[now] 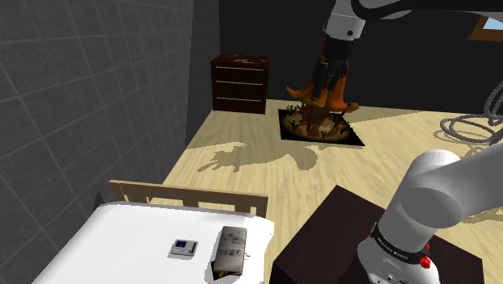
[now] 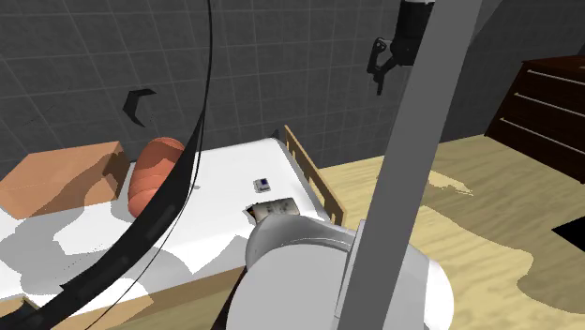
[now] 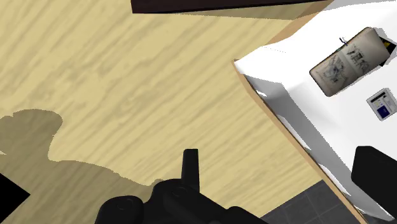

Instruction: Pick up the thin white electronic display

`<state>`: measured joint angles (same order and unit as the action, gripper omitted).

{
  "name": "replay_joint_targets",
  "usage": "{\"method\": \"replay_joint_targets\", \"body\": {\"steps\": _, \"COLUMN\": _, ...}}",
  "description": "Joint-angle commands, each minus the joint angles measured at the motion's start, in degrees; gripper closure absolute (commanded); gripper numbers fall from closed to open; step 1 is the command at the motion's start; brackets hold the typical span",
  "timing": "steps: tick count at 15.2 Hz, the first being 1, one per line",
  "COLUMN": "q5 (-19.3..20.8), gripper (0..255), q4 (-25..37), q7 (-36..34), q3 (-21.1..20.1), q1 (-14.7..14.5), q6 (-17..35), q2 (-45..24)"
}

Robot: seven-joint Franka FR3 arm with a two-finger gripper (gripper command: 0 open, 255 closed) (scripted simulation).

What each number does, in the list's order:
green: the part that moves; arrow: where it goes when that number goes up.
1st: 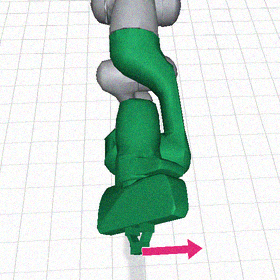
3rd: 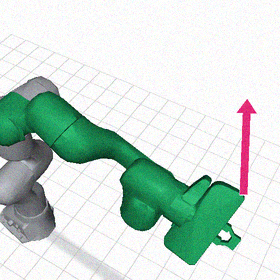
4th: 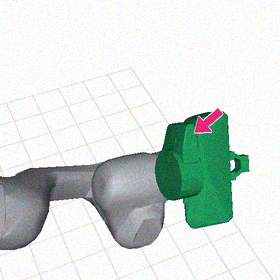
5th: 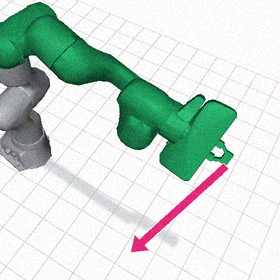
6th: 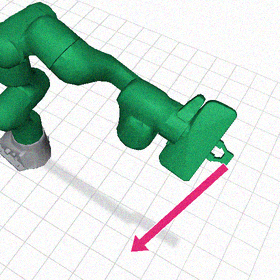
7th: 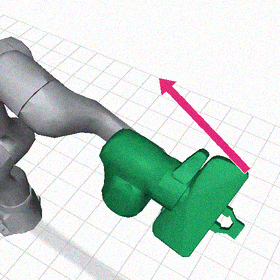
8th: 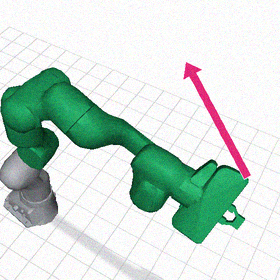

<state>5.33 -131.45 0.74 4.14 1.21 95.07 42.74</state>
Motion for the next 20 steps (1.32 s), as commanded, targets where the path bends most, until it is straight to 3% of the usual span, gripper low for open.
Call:
{"method": "replay_joint_targets", "body": {"steps": 1, "q5": 0.00, "gripper": 0, "q4": 0.00, "q7": 0.00, "q3": 0.00, "q1": 0.00, "q6": 0.00, "q2": 0.00}}
{"method": "replay_joint_targets", "body": {"steps": 11, "q5": -3.68, "gripper": 0, "q4": -8.58, "q7": -6.03, "q3": -6.08, "q1": -3.98, "q6": 14.71, "q2": -7.72}}
{"method": "replay_joint_targets", "body": {"steps": 20, "q5": -5.74, "gripper": 0, "q4": -10.81, "q7": -11.42, "q3": -11.83, "q1": -7.30, "q6": 28.36, "q2": -20.33}}
